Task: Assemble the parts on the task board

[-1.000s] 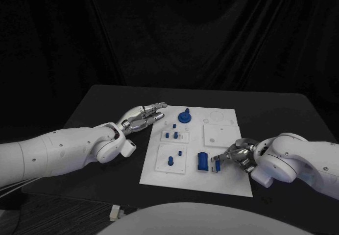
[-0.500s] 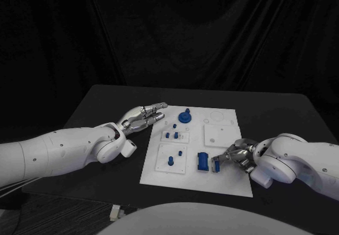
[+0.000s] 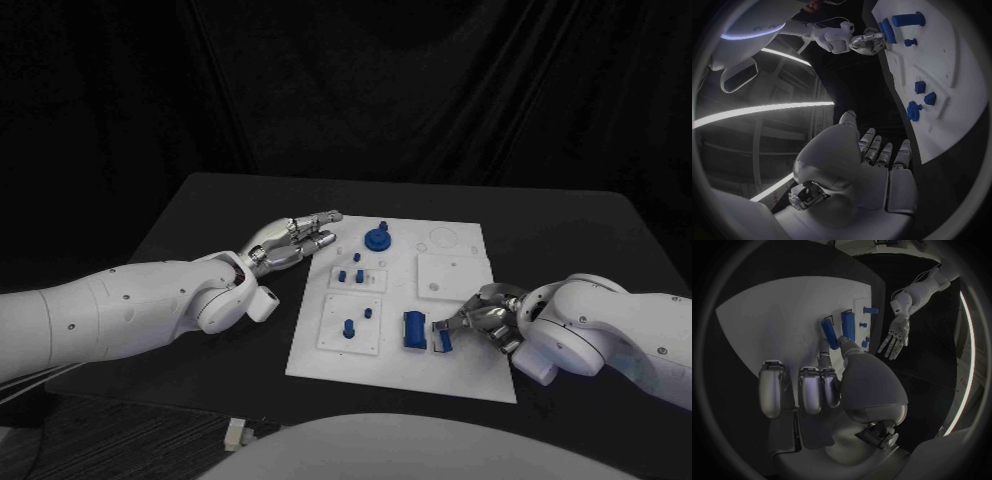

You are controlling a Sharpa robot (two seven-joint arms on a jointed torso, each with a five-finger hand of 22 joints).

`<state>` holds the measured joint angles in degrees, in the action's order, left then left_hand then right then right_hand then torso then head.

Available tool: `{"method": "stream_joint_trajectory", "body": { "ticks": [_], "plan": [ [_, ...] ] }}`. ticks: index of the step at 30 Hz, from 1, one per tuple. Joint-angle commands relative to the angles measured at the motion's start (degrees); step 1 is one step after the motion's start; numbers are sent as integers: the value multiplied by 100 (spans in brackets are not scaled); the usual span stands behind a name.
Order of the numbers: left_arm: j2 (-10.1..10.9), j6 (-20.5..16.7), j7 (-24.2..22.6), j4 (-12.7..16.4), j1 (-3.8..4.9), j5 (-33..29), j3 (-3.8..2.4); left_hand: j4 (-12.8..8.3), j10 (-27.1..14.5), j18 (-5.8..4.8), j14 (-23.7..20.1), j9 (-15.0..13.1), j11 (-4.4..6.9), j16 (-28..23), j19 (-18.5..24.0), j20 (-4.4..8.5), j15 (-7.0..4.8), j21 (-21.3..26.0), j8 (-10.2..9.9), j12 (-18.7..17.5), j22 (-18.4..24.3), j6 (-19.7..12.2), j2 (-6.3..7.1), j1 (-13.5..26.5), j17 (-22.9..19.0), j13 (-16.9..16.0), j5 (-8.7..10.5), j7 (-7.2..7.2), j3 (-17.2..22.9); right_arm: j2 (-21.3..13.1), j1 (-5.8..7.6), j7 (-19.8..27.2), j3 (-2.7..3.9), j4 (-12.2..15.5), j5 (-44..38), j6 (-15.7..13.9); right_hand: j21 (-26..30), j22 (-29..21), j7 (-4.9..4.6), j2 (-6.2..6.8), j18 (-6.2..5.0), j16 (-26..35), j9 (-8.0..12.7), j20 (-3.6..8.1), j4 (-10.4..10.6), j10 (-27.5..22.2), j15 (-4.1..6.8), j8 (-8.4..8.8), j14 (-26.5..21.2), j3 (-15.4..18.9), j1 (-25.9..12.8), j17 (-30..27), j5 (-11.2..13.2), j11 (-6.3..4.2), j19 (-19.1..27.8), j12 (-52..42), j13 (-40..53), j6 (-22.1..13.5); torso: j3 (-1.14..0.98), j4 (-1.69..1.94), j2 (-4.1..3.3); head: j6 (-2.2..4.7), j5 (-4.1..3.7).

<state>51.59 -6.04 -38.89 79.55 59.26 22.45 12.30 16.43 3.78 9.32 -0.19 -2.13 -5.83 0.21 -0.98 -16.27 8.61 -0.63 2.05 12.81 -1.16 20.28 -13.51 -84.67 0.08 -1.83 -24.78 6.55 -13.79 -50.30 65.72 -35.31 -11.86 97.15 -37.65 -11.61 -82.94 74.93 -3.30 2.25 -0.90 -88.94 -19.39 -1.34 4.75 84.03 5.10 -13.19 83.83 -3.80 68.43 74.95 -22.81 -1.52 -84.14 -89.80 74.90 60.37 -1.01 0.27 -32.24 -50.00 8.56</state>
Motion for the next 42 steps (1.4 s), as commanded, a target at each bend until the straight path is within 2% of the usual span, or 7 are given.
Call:
{"method": "stream_joint_trajectory", "body": {
  "ticks": [1, 12, 19, 31, 34, 39, 42],
  "plan": [
    [-10, 59, -616, 8, -11, -8, -5, 8, -5, 86, 19, -4, -7, -21, 8, -46, 40, -19, 10, 7, -5, -15, -9, -51, -8, -4, -37, 30, 38, -7, -20, -83, 1, 17, -115, 25, 23, 1241, 0, 6, -108, 22, -7, -38, -3, 597, -41, -36, 551, 27, -54, 1181, 27, 33, -213, -20, 1510, -46, -1, 0, 0, 0, 5],
    [-12, 69, -605, 2, -31, -8, -5, 7, -5, 85, 19, -4, -5, -21, 8, -47, 57, -20, 11, 6, -5, -11, -11, -56, -8, -4, -38, 32, 41, -13, -22, -84, 1, 26, -159, -9, 37, 1237, 2, -18, -112, 33, -23, -38, 19, 597, -41, -61, 546, 45, -88, 1154, 103, 31, -207, -20, 1510, -37, 0, -1, 1, 0, 3],
    [-12, 77, -601, 0, -48, -8, -5, 6, -5, 85, 19, -4, -3, -21, 8, -47, 74, -20, 11, 5, -5, -15, -11, -61, -8, -3, -40, 32, 44, -6, -23, -85, 1, 30, -164, -52, 66, 1227, 37, -100, -120, 41, -65, -23, 42, 597, -20, -127, 542, 27, -108, 1136, -158, 2, -195, -20, 1510, -2, -2, 2, 0, 0, 6],
    [-10, 95, -589, -2, -63, -8, -5, -1, -7, 83, 21, -7, 0, -20, 6, -50, 110, -22, 15, 0, -7, 6, -16, -81, -7, -3, -53, 46, 57, 34, -23, -89, 1, 20, -175, -63, 111, 1211, 122, -148, -132, 69, -157, 17, 32, 597, 35, -284, 528, 8, -96, 1069, -148, -70, -175, -20, 1510, 178, 0, 2, 1, 0, 17],
    [-10, 99, -585, -3, -65, -8, -5, -1, -7, 83, 21, -7, 0, -20, 6, -50, 110, -22, 15, 0, -7, 6, -16, -81, -7, -3, -53, 46, 57, 38, -23, -91, 1, 20, -199, -41, 114, 1211, 136, -127, -132, 72, -185, 36, 34, 597, 53, -316, 527, 30, -117, 1063, -35, -87, -175, -20, 1510, 191, 0, 0, 2, 0, 23],
    [-11, 105, -581, -6, -68, -8, -5, -5, -9, 82, 21, -9, 1, -20, 5, -51, 121, -23, 18, -4, -8, 24, -18, -91, -7, -2, -59, 61, 64, 39, -23, -93, 1, 20, -246, 4, 132, 1206, 130, -47, -133, 80, -246, 57, 79, 597, 62, -363, 525, 160, -225, 1047, 582, -88, -171, -20, 1510, 163, 0, 2, 1, 0, 22],
    [-12, 109, -578, -10, -69, -8, -5, -6, -10, 81, 21, -10, -1, -20, 5, -51, 124, -23, 19, -6, -7, 28, -19, -96, -7, -2, -63, 68, 67, 40, -23, -93, 1, 19, -257, 25, 140, 1203, 123, -31, -135, 84, -260, 56, 85, 597, 59, -367, 523, 194, -240, 1036, 682, -82, -169, -20, 1510, 138, 0, 2, 0, 0, 23]
  ]
}}
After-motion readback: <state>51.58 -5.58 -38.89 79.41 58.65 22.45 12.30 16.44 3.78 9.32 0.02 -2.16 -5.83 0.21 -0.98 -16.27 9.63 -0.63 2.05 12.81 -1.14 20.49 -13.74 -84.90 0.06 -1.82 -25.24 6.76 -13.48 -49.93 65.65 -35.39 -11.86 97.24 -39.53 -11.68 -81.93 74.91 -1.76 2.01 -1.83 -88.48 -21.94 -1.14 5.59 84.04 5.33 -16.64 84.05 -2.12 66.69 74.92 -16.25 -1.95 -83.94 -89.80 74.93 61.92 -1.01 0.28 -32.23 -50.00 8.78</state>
